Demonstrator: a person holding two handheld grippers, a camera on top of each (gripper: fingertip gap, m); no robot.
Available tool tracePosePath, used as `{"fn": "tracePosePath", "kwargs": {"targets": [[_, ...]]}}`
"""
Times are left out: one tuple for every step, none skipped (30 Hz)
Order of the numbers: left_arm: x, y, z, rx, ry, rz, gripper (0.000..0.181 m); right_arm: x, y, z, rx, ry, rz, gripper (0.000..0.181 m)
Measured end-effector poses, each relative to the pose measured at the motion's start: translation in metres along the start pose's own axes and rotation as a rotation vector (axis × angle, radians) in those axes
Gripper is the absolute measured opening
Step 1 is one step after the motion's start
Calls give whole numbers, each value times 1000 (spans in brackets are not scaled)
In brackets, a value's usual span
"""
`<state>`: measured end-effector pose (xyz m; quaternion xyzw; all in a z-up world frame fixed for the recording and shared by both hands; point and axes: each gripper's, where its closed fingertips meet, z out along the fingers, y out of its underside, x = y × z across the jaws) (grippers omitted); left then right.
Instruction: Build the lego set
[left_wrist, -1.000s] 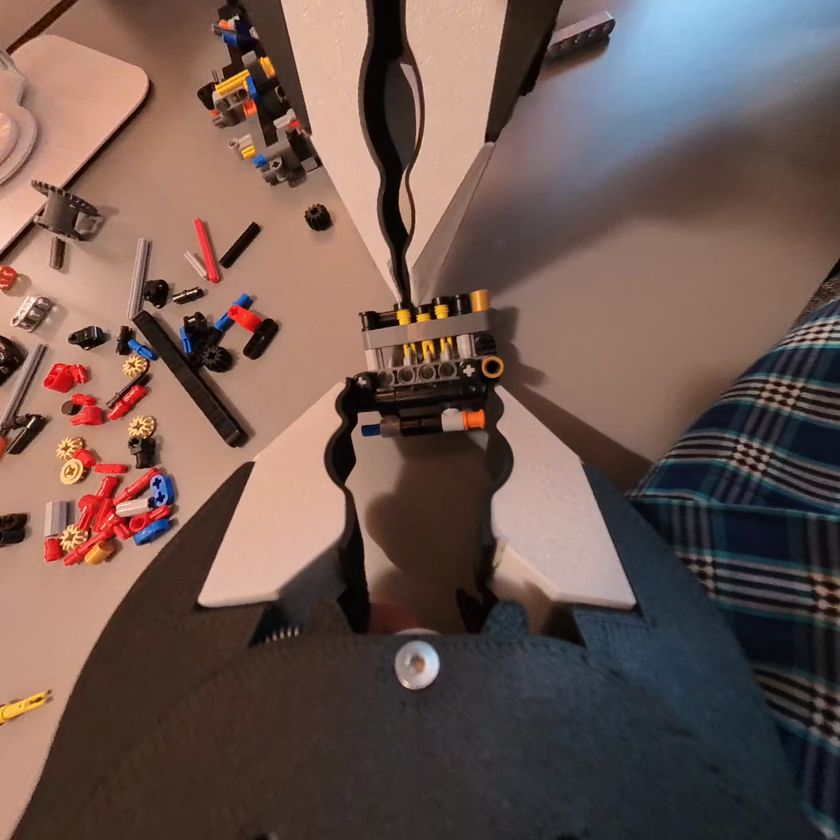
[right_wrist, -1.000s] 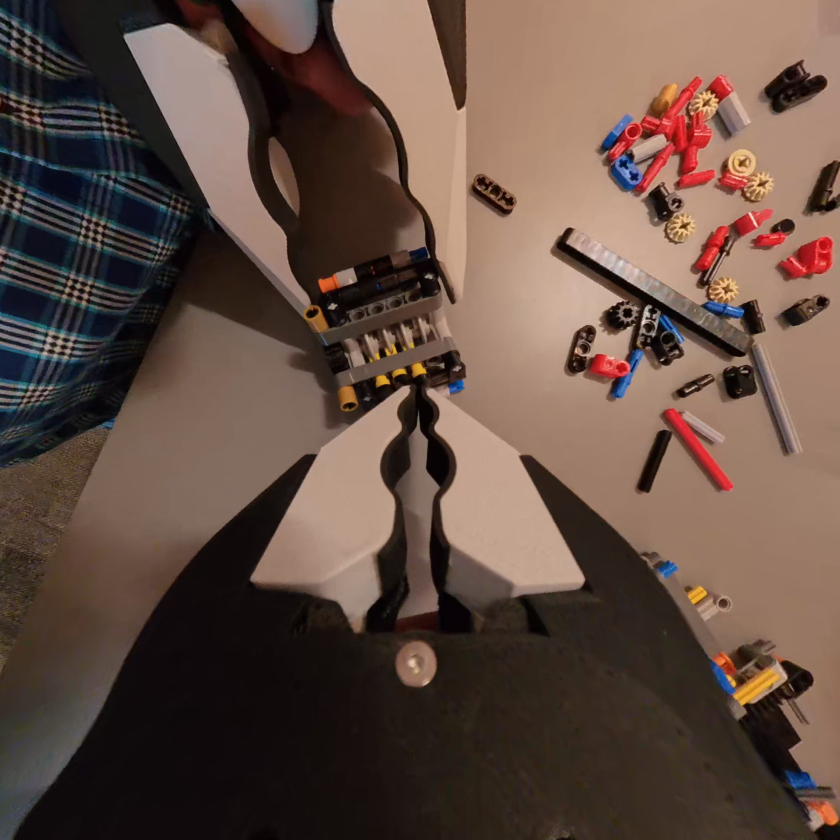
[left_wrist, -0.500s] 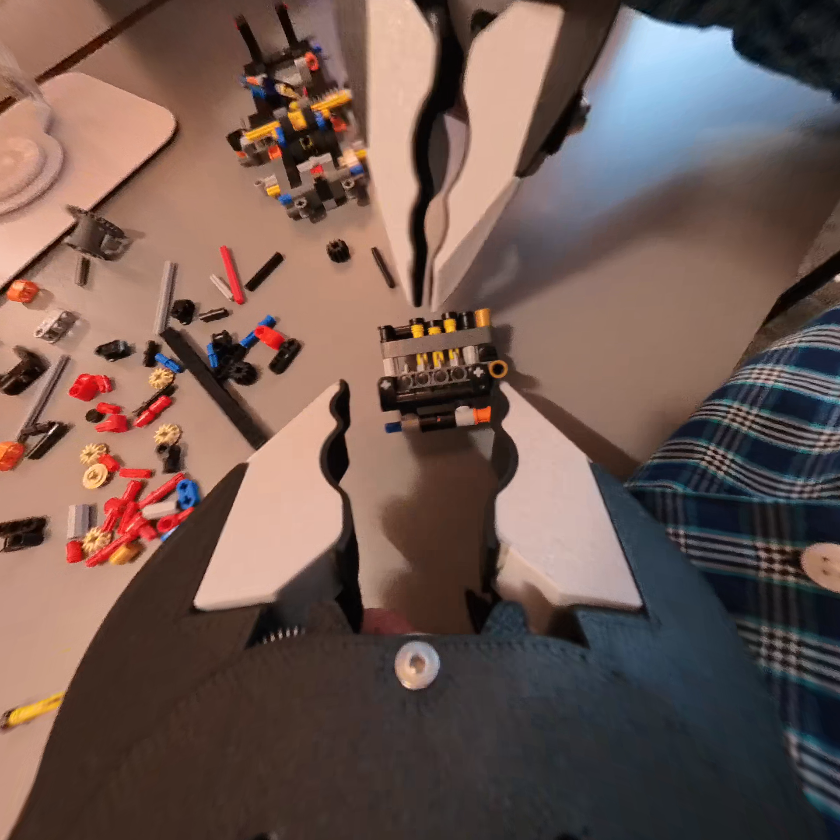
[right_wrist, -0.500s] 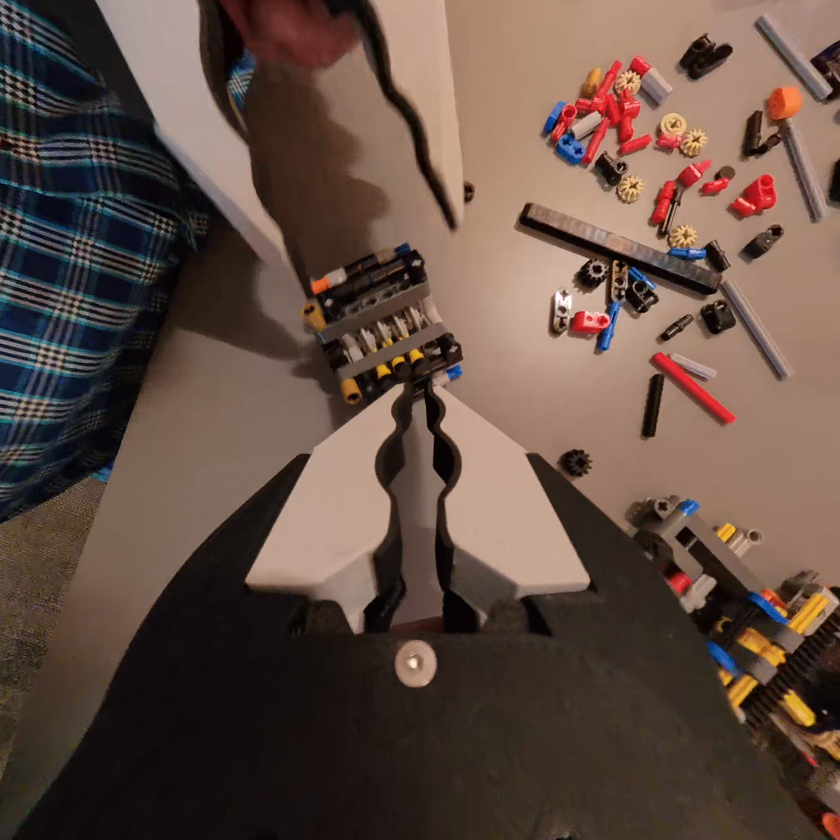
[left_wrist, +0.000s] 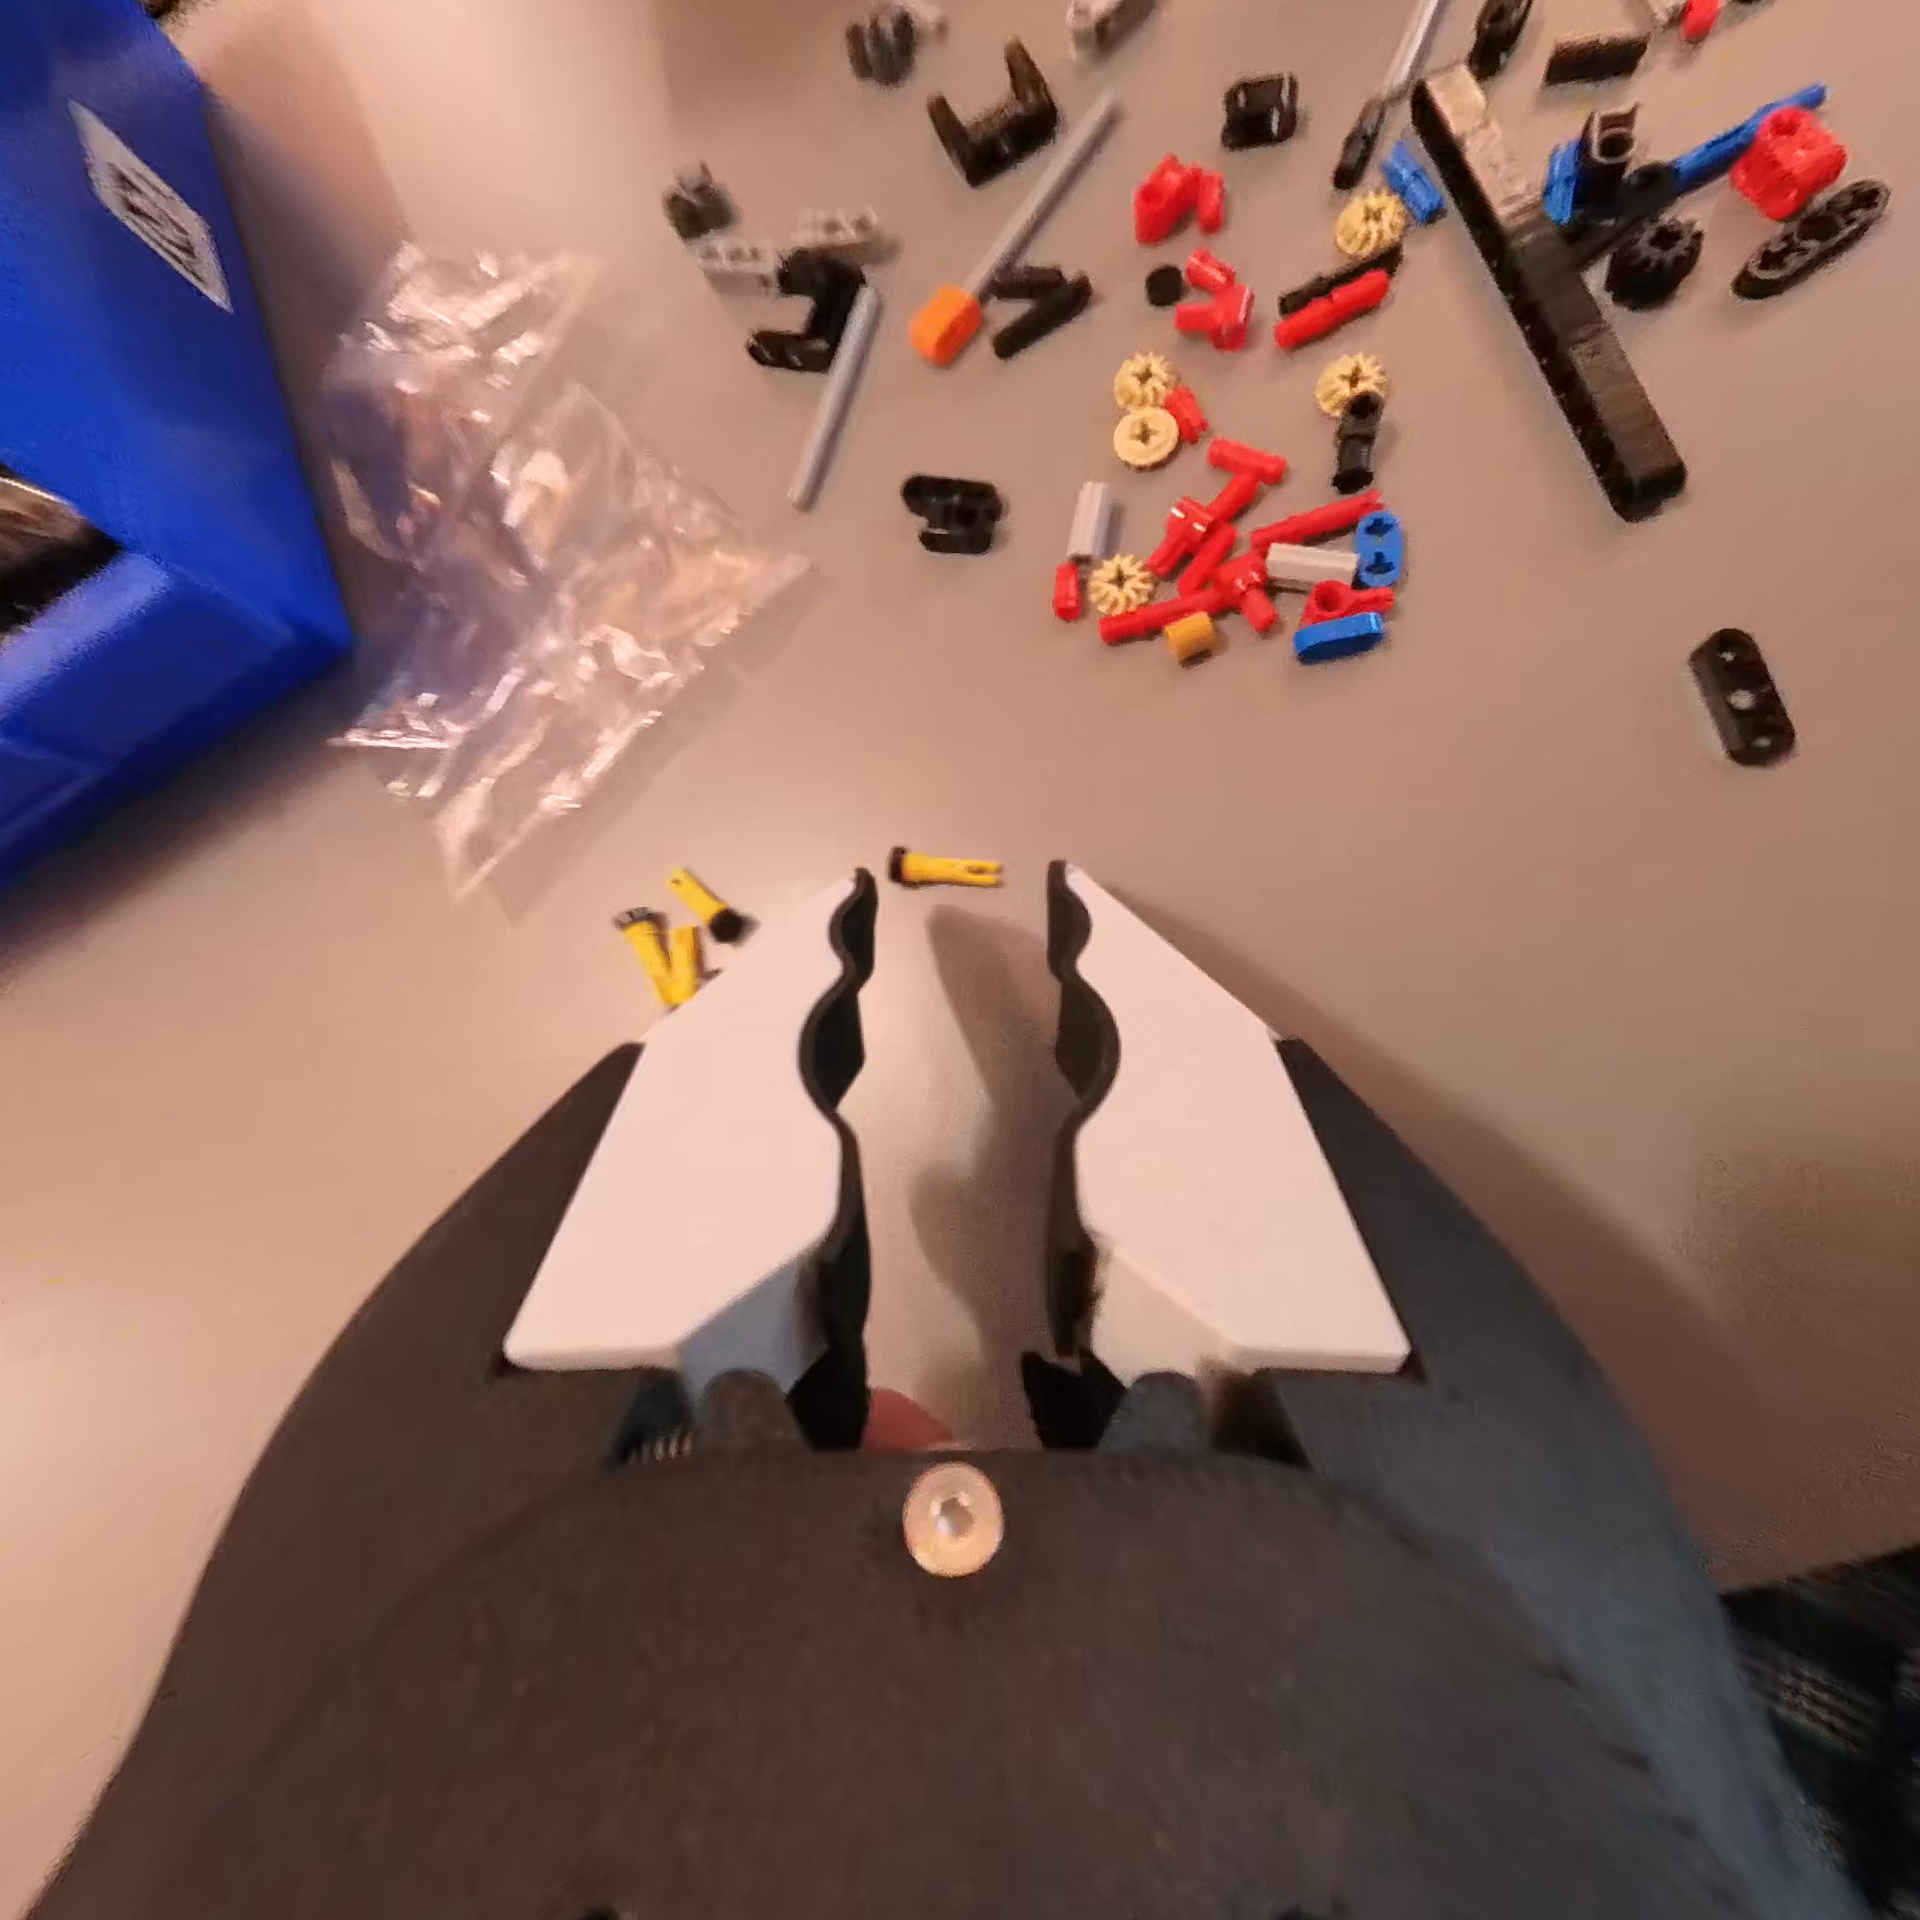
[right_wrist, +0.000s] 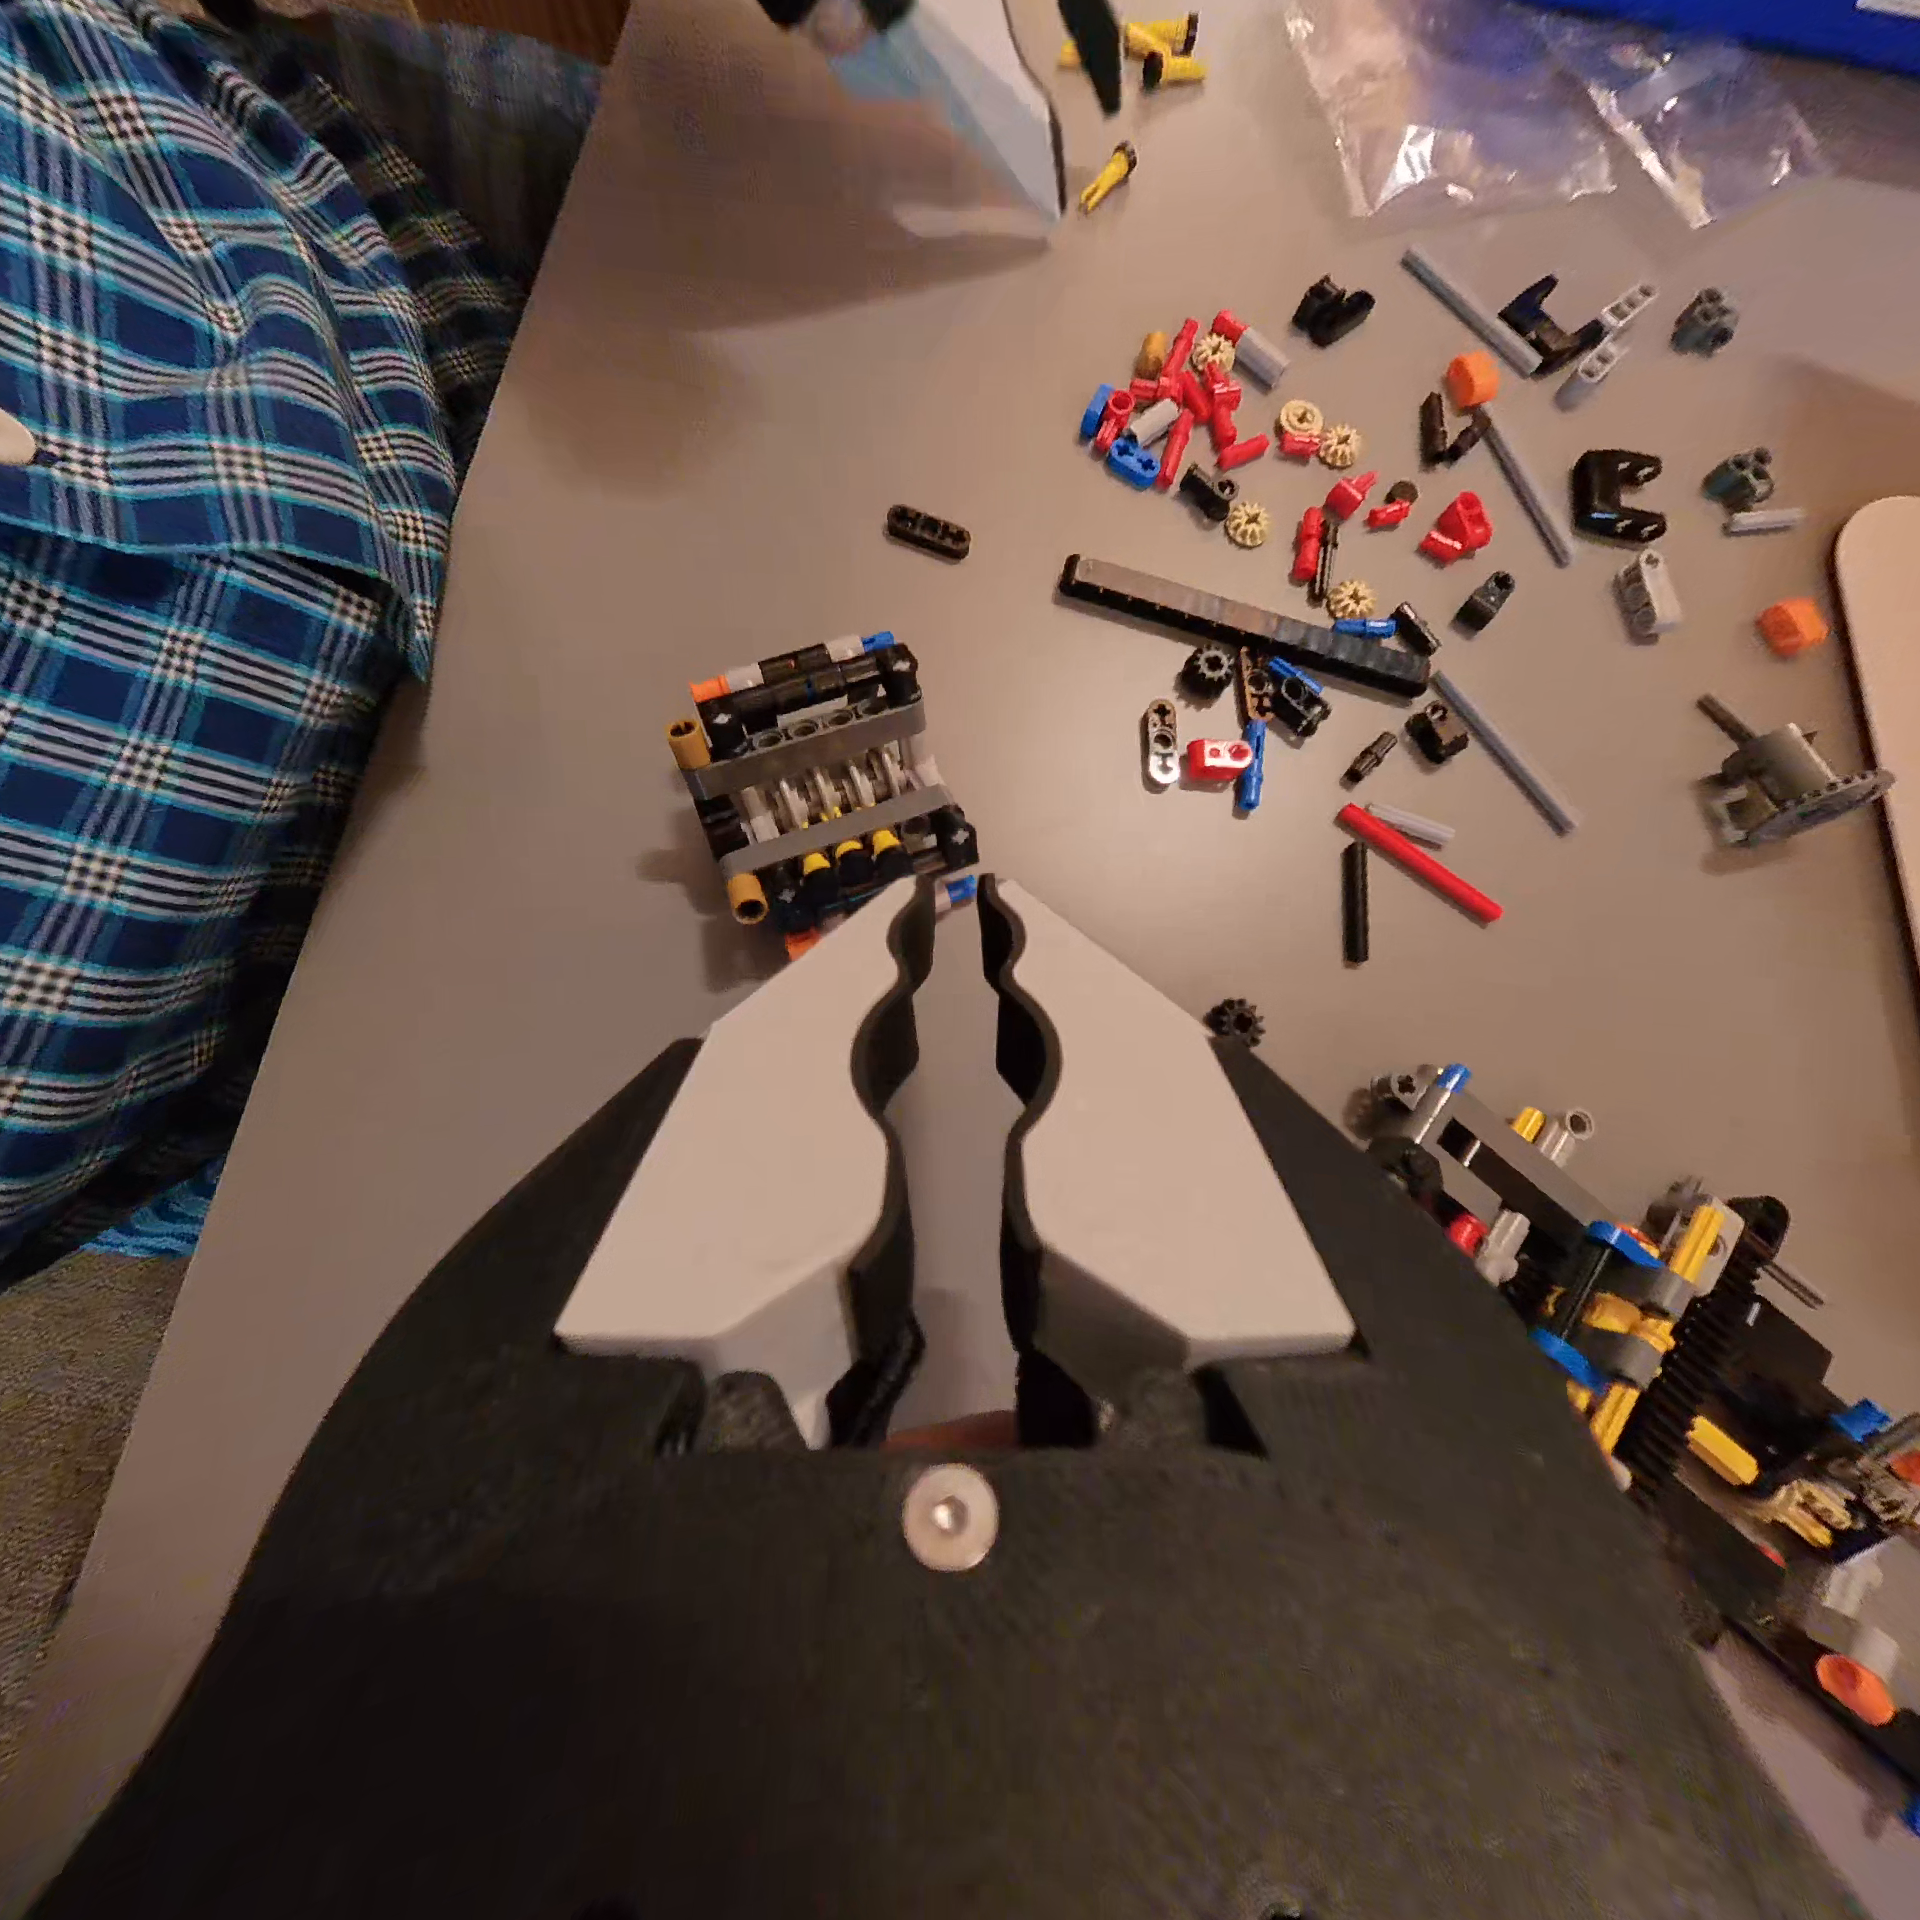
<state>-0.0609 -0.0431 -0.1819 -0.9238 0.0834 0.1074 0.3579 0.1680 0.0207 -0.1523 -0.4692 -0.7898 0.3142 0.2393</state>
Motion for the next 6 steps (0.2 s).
{"fn": "tracePosePath", "kwargs": {"targets": [[4, 1, 5, -13, 11, -6, 31, 0, -2, 0, 7, 3, -1, 7], [5, 1, 9, -23, 4, -4, 31, 1, -4, -1, 17, 6, -1, 6], [4, -1, 11, -19, -4, -14, 29, 1, -7, -1, 27, 8, -2, 6], [3, -2, 12, -25, -9, -14, 29, 1, -8, -2, 35, 9, -3, 6], [2, -3, 13, -28, -20, 4, 29, 0, -10, -2, 41, 7, -5, 6], [1, -3, 14, -29, -31, 20, 27, 0, -10, -2, 45, 5, -7, 6]]}}
